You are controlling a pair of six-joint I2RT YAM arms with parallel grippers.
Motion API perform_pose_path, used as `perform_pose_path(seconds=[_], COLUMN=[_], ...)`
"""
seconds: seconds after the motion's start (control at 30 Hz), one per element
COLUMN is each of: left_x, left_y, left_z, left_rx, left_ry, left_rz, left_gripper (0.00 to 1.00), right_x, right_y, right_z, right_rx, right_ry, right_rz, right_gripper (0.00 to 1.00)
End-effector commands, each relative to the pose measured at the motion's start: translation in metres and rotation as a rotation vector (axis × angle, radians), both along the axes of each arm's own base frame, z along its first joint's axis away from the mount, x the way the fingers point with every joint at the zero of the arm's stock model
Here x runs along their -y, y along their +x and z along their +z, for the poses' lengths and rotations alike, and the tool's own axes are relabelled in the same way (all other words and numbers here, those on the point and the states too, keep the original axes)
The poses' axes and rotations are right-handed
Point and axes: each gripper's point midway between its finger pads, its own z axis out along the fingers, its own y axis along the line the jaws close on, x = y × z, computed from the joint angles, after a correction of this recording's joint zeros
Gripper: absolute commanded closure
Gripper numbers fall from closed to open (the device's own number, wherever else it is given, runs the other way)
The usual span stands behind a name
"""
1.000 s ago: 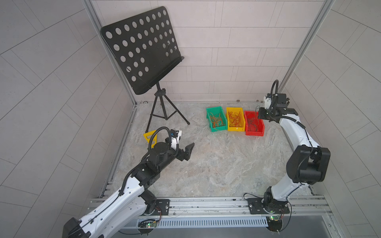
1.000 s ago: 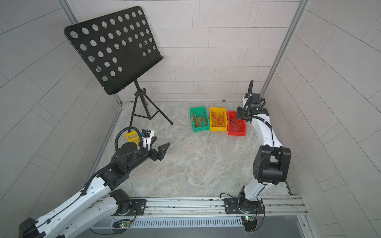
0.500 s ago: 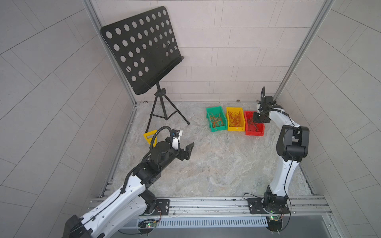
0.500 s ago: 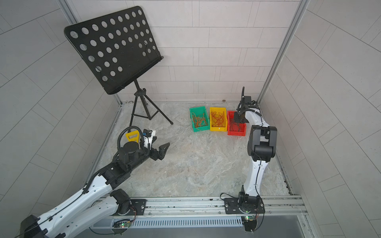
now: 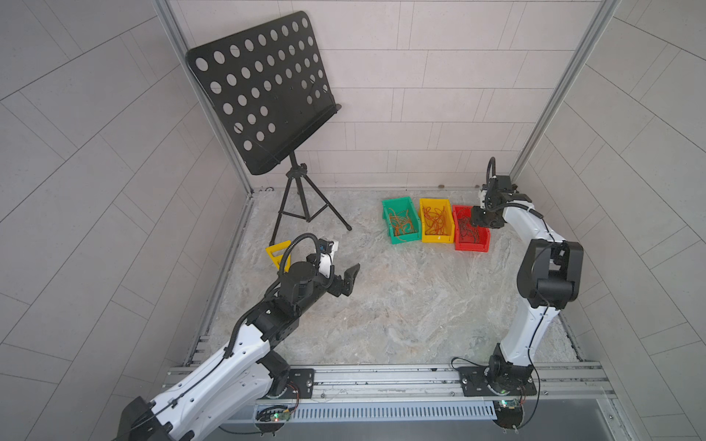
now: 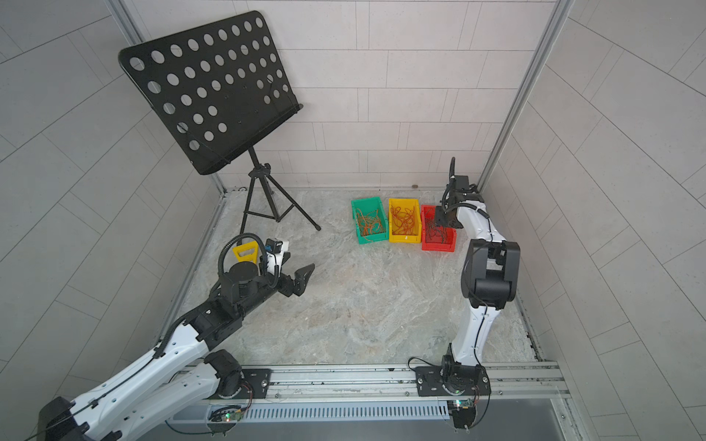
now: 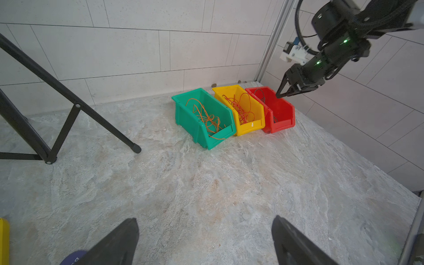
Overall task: Untangle and sort cables by color
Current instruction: Place the cable in the bin, then reset both arms
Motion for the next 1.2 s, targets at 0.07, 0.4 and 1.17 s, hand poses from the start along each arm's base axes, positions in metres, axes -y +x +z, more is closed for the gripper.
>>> perform_pose_path(seconds=[0.07, 0.4, 1.17], left_x=[-0.017, -0.123, -0.223], left_y=[0.018, 0.056, 0.046], left_z=[-0.002, -0.01, -0.054], left_rx=[0.005, -0.048, 0.161], left_ry=[0.01, -0.039, 0.185], left_rz=[0.136, 0.591, 0.969], left_gripper=[0.0, 0.0, 0.0], right_x=[-0.014, -0.029, -0.028], right_y=[-0.032, -0.13, -0.117], right_z=[0.069, 0.141, -0.013], right_rx=[0.148, 0.557, 0.685], right_ry=[0.017, 0.02, -0.012], right_rz=[0.019, -0.025, -0.046], right_gripper=[0.36, 0.08, 0.0])
